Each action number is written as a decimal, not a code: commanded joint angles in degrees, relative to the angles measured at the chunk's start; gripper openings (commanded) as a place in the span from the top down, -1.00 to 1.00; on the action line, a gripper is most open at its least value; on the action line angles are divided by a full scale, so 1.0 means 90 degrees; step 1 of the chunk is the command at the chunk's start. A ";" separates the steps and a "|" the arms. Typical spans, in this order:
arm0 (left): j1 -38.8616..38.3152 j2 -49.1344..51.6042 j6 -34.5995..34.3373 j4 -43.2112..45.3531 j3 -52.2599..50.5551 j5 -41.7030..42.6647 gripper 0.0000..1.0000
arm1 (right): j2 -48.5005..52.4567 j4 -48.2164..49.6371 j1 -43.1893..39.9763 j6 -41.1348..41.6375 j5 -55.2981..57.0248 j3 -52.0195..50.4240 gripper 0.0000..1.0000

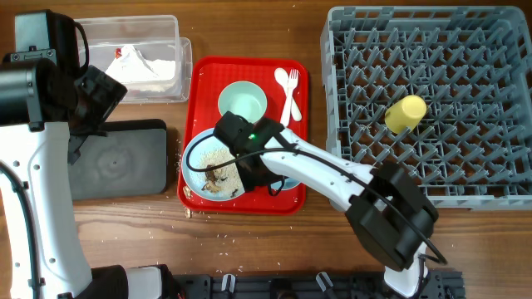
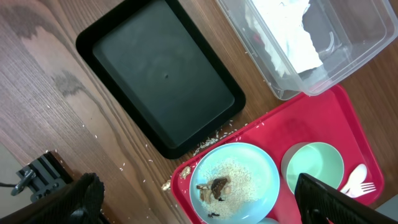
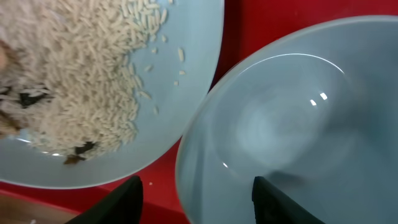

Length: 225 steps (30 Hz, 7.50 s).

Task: Sort waste into correct bins and load items into the dishwasher rack
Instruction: 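Grasp the light-blue bowl with the right gripper and lift it, then place the light-blue bowl upside down in the dish rack, then reach the right gripper to the mint bowl on the red tray, then grasp the mint bowl, carry it to the rack, set it down, then reach the right gripper to the white fork on the red tray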

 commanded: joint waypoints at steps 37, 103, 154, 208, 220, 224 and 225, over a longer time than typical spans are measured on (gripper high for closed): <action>0.0044 -0.0005 -0.0100 -0.0002 0.0029 0.0010 -1.00 | -0.1506 -0.3376 -0.7762 -0.6948 -0.8089 -0.0330 0.92; 0.0044 -0.0005 -0.0100 -0.0002 0.0029 0.0010 -1.00 | 0.2229 0.0648 -0.0794 -0.1525 0.0554 0.4425 -0.32; 0.0044 -0.0005 -0.0100 -0.0002 0.0029 0.0010 -1.00 | -0.1656 -0.2334 -0.9233 -0.5782 -0.7815 0.0291 0.92; 0.0044 -0.0005 -0.0100 -0.0002 0.0029 0.0010 -1.00 | -0.1987 -0.0080 -1.1057 -0.2812 -0.5535 -0.1795 0.91; 0.0044 -0.0005 -0.0100 -0.0002 0.0029 0.0010 -1.00 | -0.4845 -0.0347 -1.1038 -0.1494 -0.3640 -0.1710 -0.33; 0.0044 -0.0005 -0.0100 -0.0002 0.0029 0.0010 -1.00 | -0.5263 -0.0369 -1.1030 -0.1498 -0.3674 -0.1644 -0.38; 0.0044 -0.0005 -0.0100 -0.0002 0.0029 0.0010 -1.00 | -0.5357 -0.0369 -1.0984 -0.1520 -0.3689 -0.1644 -0.38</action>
